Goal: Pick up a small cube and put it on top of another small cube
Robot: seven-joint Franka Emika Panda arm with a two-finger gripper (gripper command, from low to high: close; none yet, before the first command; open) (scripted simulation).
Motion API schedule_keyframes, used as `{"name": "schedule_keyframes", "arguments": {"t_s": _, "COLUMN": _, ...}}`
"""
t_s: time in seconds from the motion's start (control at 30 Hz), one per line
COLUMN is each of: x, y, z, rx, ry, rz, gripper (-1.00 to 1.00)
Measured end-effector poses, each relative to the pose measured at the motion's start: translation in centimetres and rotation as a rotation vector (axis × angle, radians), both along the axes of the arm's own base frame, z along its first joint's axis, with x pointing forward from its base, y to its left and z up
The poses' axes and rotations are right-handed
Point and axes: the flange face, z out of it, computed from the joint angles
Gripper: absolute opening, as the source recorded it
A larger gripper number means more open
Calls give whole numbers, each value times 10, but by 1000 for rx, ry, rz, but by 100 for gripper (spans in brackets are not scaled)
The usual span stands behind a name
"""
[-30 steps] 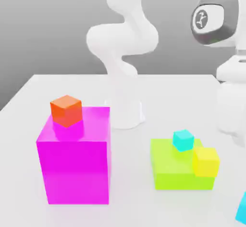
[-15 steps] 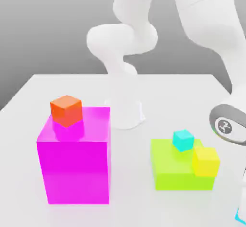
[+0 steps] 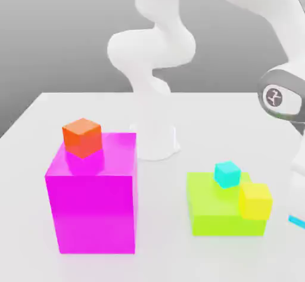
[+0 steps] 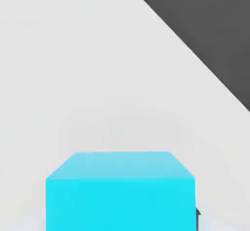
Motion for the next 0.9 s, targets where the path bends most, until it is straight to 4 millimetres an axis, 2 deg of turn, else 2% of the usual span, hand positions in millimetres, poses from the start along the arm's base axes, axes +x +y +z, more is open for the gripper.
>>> {"name": "schedule_keyframes", "arguments": {"t_s": 0.27, "x": -64, "y": -36, "z": 40, "rx": -4, "ry": 4, "rz": -187, "gripper": -100}}
{"name": "schedule_keyframes", "arguments": {"t_s": 0.57, "x": -133, "y": -88, "z": 54, "rx": -8, "ry": -3, "rz": -423, "gripper": -100}}
{"name": "schedule_keyframes", "arguments": {"t_s": 0.67, "x": -148, "y": -103, "z": 46, "rx": -7, "ry": -6, "rz": -489, "gripper": -100}}
{"name": "schedule_keyframes", "arguments": {"t_s": 0.83, "x": -150, "y": -105, "z": 1, "rx": -10, "ry": -9, "rz": -502, "gripper": -100}}
{"name": "schedule_keyframes", "arguments": {"t_s": 0.87, "x": -151, "y": -106, "z": -8, "rx": -9, "ry": -9, "rz": -501, "gripper": 100}}
{"name": "schedule_keyframes", "arguments": {"t_s": 0.9, "x": -151, "y": -106, "z": -8, "rx": -9, "ry": -9, "rz": -501, "gripper": 100}}
